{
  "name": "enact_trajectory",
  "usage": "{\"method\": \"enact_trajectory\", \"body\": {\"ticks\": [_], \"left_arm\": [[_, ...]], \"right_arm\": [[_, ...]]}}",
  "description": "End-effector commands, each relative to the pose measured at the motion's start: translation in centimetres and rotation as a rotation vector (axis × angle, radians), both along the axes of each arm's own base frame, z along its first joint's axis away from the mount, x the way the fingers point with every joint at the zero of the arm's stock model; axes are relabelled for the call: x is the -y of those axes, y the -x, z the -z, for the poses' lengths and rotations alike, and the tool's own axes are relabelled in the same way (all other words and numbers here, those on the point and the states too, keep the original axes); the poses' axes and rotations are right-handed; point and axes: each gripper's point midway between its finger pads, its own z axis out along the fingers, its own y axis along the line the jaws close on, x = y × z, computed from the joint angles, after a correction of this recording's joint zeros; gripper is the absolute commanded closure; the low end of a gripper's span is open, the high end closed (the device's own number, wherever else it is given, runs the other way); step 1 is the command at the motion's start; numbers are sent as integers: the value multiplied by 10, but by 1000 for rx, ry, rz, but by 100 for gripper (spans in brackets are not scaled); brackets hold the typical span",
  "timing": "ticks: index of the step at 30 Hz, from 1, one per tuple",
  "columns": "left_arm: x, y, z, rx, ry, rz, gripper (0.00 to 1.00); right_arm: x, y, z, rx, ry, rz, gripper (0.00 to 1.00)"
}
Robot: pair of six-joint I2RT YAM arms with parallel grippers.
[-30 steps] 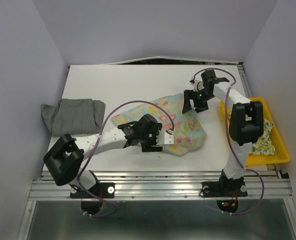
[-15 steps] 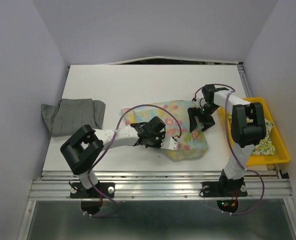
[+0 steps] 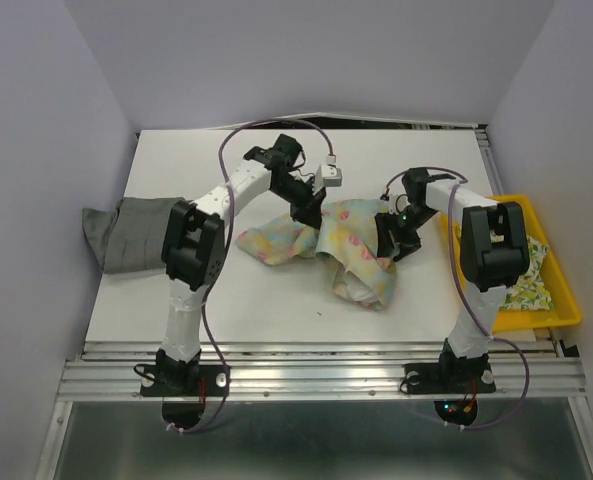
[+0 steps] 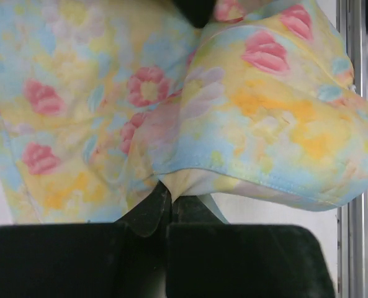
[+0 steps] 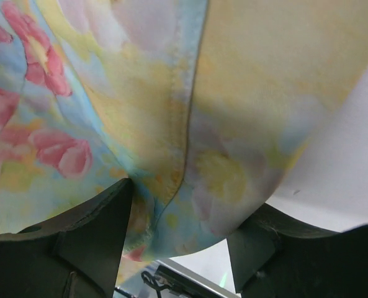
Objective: Fold and stack the skirts
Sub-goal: Flatten the skirt out
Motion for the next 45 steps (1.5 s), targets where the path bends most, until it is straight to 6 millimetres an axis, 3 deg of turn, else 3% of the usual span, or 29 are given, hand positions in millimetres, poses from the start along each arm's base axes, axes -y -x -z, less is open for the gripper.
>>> {"method": "enact_trajectory", "body": {"ticks": [1,3,4,8,11,16,20,21,25,26,27,29,30,33,36,41,42,45], "left_arm": [[-32,-2,56,-601,-33,-149,100],[-38,-22,72,-652,-36,-232,85],[-43,-30,76,-634,-49,-267,73],[-48,-38,76,-598,-58,-328,66],[-54,-42,65,-550,-59,-357,57],[-73,-53,30,-451,-39,-430,45],[-93,-63,-6,-223,-63,-514,44],[-103,-64,-19,-122,-64,-559,43],[-128,-51,-30,29,-85,-656,43],[-134,-38,-16,25,-115,-646,44],[-138,-29,-22,67,-117,-644,44],[-139,-8,-8,84,-159,-604,45],[-136,15,9,97,-198,-552,45],[-115,60,40,115,-246,-444,46],[-100,78,66,90,-280,-429,46],[-99,56,97,19,-391,-555,56],[-98,48,104,7,-407,-567,62],[-100,18,105,1,-406,-613,79]], "right_arm": [[2,-35,-4,91,17,17,37],[5,-42,-6,103,33,14,32],[9,-45,-8,122,54,5,31],[17,-48,-19,172,96,-7,25],[22,-47,-37,239,115,-32,21],[26,-41,-83,376,115,-111,16],[17,-12,-98,342,36,-155,21],[12,8,-92,278,-5,-165,24],[-1,47,-85,194,-106,-168,30],[8,52,-77,176,-50,-148,29],[11,49,-74,187,-31,-155,31],[14,54,-65,138,-18,-167,31],[21,58,-52,80,19,-175,32],[22,63,-36,9,24,-177,32],[19,60,-23,-21,19,-145,33],[14,48,-4,-21,10,-111,58],[13,45,-2,-14,2,-109,72],[10,29,-3,12,-1,-100,94]]}}
